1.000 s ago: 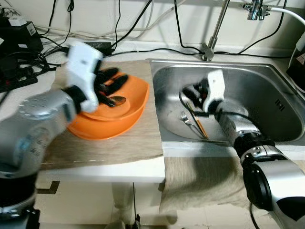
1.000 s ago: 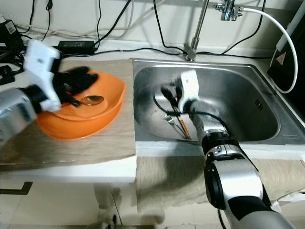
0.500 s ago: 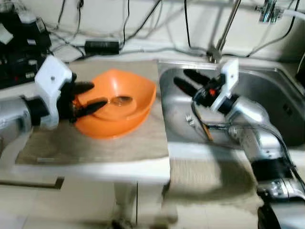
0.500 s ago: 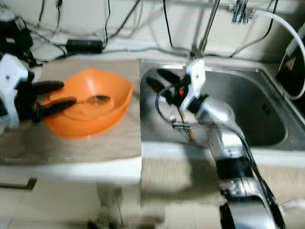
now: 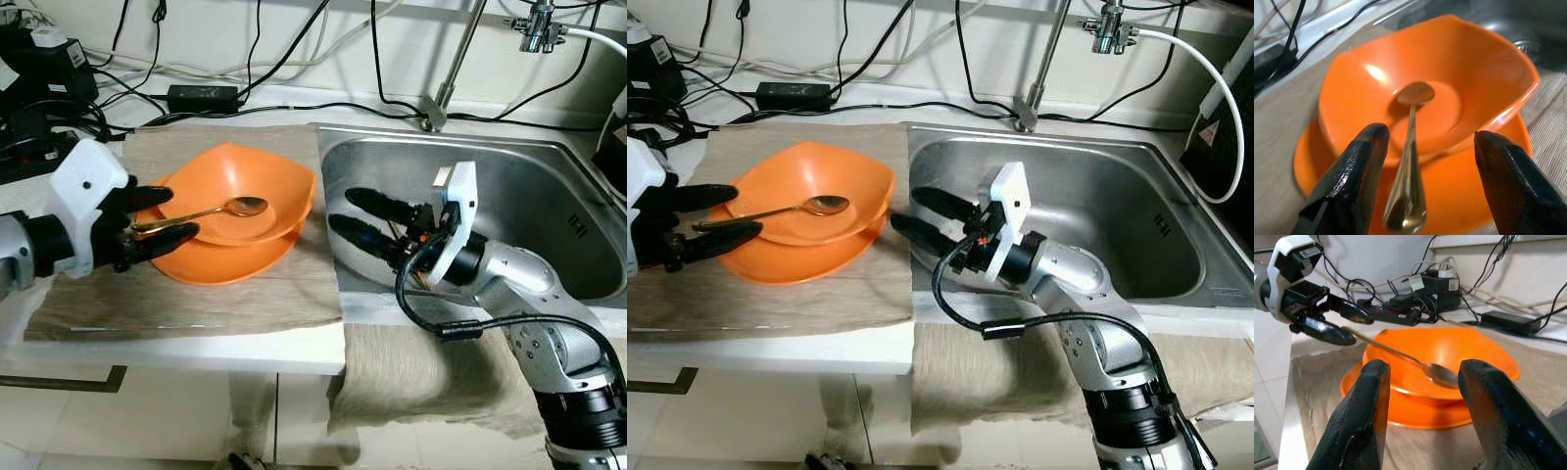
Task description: Kitchen organization
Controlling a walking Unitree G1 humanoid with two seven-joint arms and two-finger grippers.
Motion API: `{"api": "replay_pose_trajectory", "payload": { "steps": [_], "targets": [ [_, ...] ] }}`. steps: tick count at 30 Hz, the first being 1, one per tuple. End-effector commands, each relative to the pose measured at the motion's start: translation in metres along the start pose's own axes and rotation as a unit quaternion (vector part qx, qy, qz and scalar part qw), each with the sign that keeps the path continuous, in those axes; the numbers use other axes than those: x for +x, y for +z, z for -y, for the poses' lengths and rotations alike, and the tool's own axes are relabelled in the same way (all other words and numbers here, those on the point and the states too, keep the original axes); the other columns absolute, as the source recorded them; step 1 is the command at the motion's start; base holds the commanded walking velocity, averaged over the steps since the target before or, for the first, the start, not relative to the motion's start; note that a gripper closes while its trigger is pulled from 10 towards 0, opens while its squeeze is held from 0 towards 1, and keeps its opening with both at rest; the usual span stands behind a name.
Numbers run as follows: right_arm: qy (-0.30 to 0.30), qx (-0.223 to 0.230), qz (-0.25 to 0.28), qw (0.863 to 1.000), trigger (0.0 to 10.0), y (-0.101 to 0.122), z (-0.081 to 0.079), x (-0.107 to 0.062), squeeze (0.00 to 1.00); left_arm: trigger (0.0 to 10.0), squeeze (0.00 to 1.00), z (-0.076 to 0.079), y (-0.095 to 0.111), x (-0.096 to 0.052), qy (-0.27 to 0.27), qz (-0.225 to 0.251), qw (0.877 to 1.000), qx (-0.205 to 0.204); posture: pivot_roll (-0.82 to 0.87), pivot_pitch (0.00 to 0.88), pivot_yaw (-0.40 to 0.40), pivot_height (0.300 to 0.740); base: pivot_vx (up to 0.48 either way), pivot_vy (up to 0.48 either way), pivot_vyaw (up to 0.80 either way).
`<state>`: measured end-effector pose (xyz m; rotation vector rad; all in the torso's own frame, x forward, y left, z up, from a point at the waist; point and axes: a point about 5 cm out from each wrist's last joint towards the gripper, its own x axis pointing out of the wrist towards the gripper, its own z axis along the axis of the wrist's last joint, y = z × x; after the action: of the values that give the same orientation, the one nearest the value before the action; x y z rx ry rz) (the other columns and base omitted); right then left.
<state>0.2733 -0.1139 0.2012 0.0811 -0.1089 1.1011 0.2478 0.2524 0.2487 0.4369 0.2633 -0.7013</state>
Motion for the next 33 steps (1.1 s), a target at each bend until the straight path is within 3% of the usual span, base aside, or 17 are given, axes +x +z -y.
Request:
{"api": "replay_pose_trajectory", "payload": {
  "steps": [1,8,29,30,32,33],
  "targets": [
    [-0.004,-0.003,-0.004,1.0,10.0,0.004,0.0,-0.003,0.0,10.0,0.0,-0.003,0.002,-0.006,0.004,0.009,1.0,-0.003,0.03,0.0,-0.069,0.74,0.0,0.0,0.0],
    [0.001,0.005,-0.014,1.0,10.0,0.003,-0.004,-0.004,0.0,10.0,0.0,-0.007,-0.011,-0.012,0.012,-0.004,1.0,-0.028,0.03,0.0,-0.076,0.74,0.0,0.0,0.0],
    [0.007,0.008,-0.02,1.0,10.0,0.003,-0.006,-0.003,0.0,10.0,0.0,-0.006,-0.017,-0.004,0.01,0.001,0.999,-0.049,0.02,0.0,-0.065,0.74,0.0,0.0,0.0],
    [0.009,0.009,-0.021,1.0,10.0,0.002,-0.007,-0.003,0.0,8.8,0.0,-0.006,-0.018,-0.004,0.01,0.001,0.999,-0.052,0.02,0.0,-0.065,0.74,0.0,0.0,0.0],
    [0.01,0.009,-0.021,1.0,10.0,0.002,-0.007,-0.003,0.0,8.8,0.0,-0.006,-0.018,-0.004,0.01,0.001,0.998,-0.054,0.02,0.0,-0.065,0.74,0.0,0.0,0.0],
    [0.015,0.01,-0.022,1.0,10.0,0.002,-0.008,-0.004,0.0,4.4,0.0,-0.006,-0.019,-0.003,0.01,0.001,0.998,-0.055,0.02,0.0,-0.065,0.74,0.0,0.0,0.0]
  ]
}}
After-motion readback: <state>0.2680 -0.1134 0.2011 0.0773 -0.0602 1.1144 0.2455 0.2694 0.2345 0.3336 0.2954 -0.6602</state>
